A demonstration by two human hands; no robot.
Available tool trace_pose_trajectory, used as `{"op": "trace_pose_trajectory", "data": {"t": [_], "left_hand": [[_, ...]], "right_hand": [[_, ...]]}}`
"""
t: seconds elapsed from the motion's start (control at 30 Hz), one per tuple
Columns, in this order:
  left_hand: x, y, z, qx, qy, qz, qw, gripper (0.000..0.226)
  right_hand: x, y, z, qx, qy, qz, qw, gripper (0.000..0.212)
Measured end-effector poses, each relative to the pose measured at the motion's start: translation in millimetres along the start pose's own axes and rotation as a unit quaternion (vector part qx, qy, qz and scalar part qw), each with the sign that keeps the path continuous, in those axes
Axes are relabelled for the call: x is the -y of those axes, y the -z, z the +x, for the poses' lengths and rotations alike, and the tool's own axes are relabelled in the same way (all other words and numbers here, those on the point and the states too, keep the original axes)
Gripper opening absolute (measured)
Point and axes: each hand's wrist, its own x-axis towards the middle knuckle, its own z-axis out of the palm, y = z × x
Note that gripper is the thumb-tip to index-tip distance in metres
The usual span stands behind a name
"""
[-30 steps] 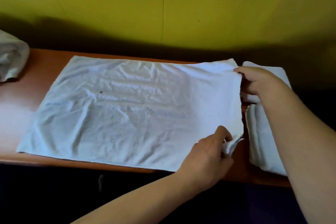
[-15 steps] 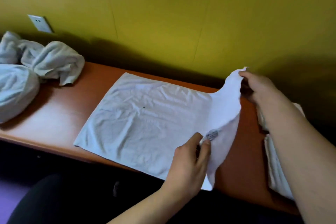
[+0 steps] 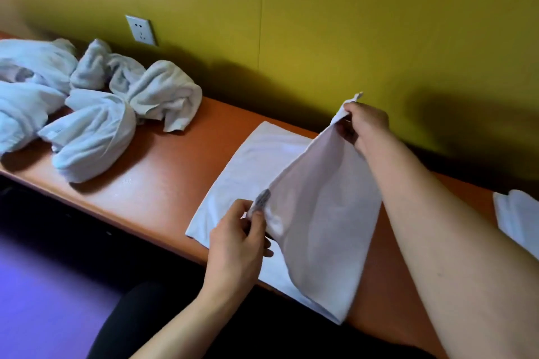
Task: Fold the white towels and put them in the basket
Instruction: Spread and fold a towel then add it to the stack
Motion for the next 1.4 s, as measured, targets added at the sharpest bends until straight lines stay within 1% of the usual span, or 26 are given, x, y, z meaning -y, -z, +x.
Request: {"op": "trace_pose_trajectory", "data": {"t": [0.13,0.23,0.33,0.4,0.43,0.47,0.5,0.57,0.6,0.67,0.7,0.8,0.87,0.97,1.03,1.1,1.17,1.2,1.23,1.3,1.37,1.4], "left_hand": [[12.0,31.3,20.4,-0.039,0.019,-0.009,0.999,0.021],[25.2,53.3,32.3,-0.060,0.039,-0.007,0.997,0.017],[40.3,70.9,42.8,-0.078,0.059,0.007,0.995,0.016],[51.9,79.5,50.2,-0.086,0.079,0.029,0.993,0.016],[58.4,82.6,54.0,-0.092,0.089,0.048,0.991,0.017],[65.3,85.6,57.7,-0.098,0.098,0.080,0.987,0.016],[72.7,88.8,61.2,-0.099,0.107,0.125,0.981,0.014],[83.7,95.4,66.8,-0.092,0.123,0.212,0.965,0.014],[88.0,98.8,69.1,-0.085,0.131,0.230,0.960,0.016],[92.8,103.7,72.8,-0.067,0.143,0.231,0.960,0.020],[93.8,104.7,74.2,-0.060,0.146,0.236,0.959,0.019],[93.3,102.7,75.8,-0.057,0.112,0.298,0.946,0.011],[89.4,97.9,74.4,-0.057,0.102,0.327,0.938,0.021],[86.5,88.0,69.6,-0.054,0.092,0.351,0.930,0.037],[87.1,85.2,67.8,-0.058,0.090,0.359,0.927,0.041],[86.2,84.6,69.2,-0.050,0.110,0.367,0.922,0.043],[82.9,86.4,72.2,-0.034,0.147,0.358,0.921,0.041],[80.5,86.5,72.3,-0.023,0.158,0.352,0.922,0.038],[78.5,85.8,70.9,-0.015,0.161,0.348,0.923,0.035],[76.7,83.5,64.3,-0.017,0.141,0.347,0.927,0.032],[74.5,83.3,53.0,-0.025,0.102,0.350,0.931,0.031],[73.0,84.6,46.0,-0.030,0.082,0.346,0.934,0.026]], "right_hand": [[-4.1,-56.5,-1.7,0.034,0.020,-0.043,0.998,0.014],[-11.7,-90.9,-5.4,0.046,0.028,-0.071,0.996,0.012],[-25.3,-118.4,-10.2,0.052,0.039,-0.096,0.993,0.014],[-36.4,-130.7,-10.9,0.062,0.040,-0.110,0.991,0.014],[-41.5,-134.8,-11.7,0.075,0.034,-0.109,0.991,0.009],[-46.7,-136.9,-12.9,0.088,0.028,-0.106,0.990,0.006],[-51.6,-136.4,-15.3,0.097,0.028,-0.114,0.988,0.008],[-62.1,-126.9,-21.3,0.094,0.044,-0.162,0.981,0.017],[-69.4,-117.8,-25.9,0.086,0.049,-0.185,0.978,0.018],[-86.5,-91.8,-39.4,0.078,0.044,-0.205,0.975,0.010],[-95.4,-76.3,-47.8,0.074,0.047,-0.213,0.973,0.011],[-120.7,-24.8,-76.4,0.066,0.074,-0.274,0.957,0.019],[-135.0,10.0,-98.8,0.051,0.087,-0.338,0.936,0.020],[-154.5,59.6,-136.1,-0.005,0.081,-0.386,0.919,0.017],[-166.4,81.2,-160.8,-0.043,0.064,-0.440,0.895,0.025],[-177.1,95.7,-182.5,-0.063,0.029,-0.492,0.868,0.038],[-186.5,102.7,-203.3,-0.057,-0.035,-0.545,0.836,0.058],[-190.5,104.9,-212.4,-0.049,-0.061,-0.560,0.825,0.064],[-194.0,106.4,-219.9,-0.041,-0.075,-0.566,0.820,0.063],[-196.9,108.6,-230.9,-0.029,-0.071,-0.555,0.828,0.047],[-193.9,113.9,-236.9,-0.034,-0.045,-0.516,0.855,0.028],[-191.5,118.2,-239.3,-0.041,-0.032,-0.490,0.870,0.021]]}}
